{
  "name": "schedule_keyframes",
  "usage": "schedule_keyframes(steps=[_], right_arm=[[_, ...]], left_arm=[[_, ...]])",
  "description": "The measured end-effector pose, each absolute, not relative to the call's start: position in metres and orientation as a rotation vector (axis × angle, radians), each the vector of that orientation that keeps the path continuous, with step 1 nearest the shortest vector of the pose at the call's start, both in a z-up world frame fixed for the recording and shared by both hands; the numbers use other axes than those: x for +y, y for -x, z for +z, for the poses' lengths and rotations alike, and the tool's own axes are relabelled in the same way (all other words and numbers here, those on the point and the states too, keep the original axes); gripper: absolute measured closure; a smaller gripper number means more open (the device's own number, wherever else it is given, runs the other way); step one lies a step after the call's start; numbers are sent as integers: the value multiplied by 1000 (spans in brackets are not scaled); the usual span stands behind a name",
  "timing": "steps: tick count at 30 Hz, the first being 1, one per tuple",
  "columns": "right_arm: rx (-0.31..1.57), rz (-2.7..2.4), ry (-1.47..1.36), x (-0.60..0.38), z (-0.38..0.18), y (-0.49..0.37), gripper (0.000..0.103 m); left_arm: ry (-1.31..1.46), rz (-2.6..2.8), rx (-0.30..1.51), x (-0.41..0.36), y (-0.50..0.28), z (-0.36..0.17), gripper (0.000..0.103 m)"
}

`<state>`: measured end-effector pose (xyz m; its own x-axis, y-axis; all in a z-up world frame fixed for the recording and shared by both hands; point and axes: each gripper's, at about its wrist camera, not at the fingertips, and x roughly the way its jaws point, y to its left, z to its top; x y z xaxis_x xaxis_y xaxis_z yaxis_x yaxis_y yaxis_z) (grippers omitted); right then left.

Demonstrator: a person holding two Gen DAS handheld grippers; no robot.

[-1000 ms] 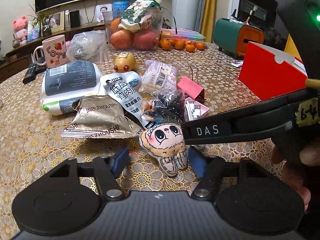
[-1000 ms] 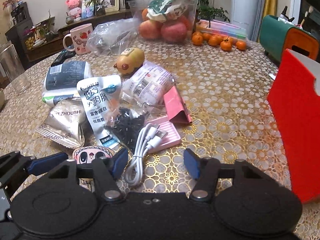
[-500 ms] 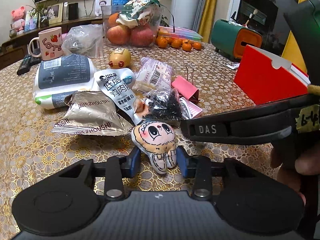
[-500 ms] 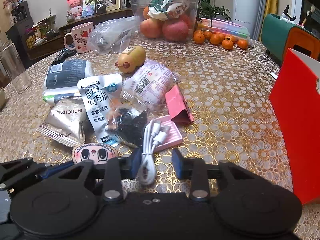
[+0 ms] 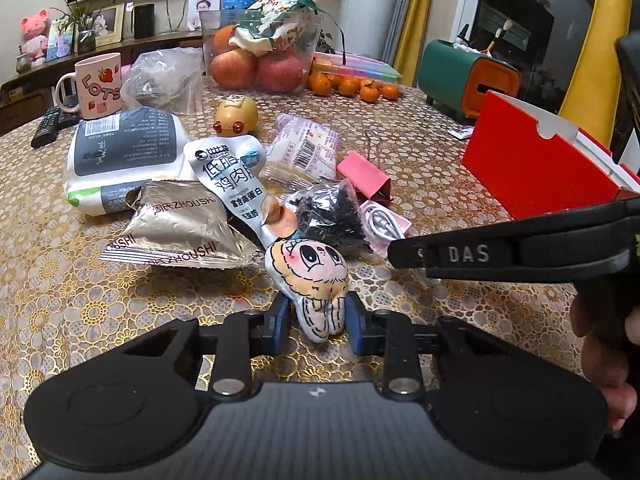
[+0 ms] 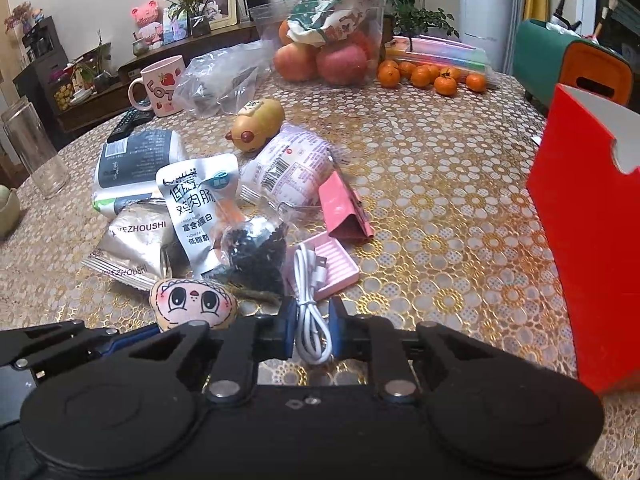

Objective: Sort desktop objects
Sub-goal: 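Grasp the cartoon-face plush with the left tool while the right tool grasps the white cable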

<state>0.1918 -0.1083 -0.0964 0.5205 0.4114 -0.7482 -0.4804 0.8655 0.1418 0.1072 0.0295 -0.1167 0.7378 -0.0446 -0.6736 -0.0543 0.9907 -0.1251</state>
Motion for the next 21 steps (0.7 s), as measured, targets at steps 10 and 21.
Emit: schedule_keyframes(steps=[10, 21], right_arm=[[871, 532, 47, -139, -87, -173, 88], [807, 541, 7, -176, -58, -153, 103]], left_arm=[[163, 3, 761, 24, -98, -108, 75], [133, -58, 736, -5, -88, -78, 75]])
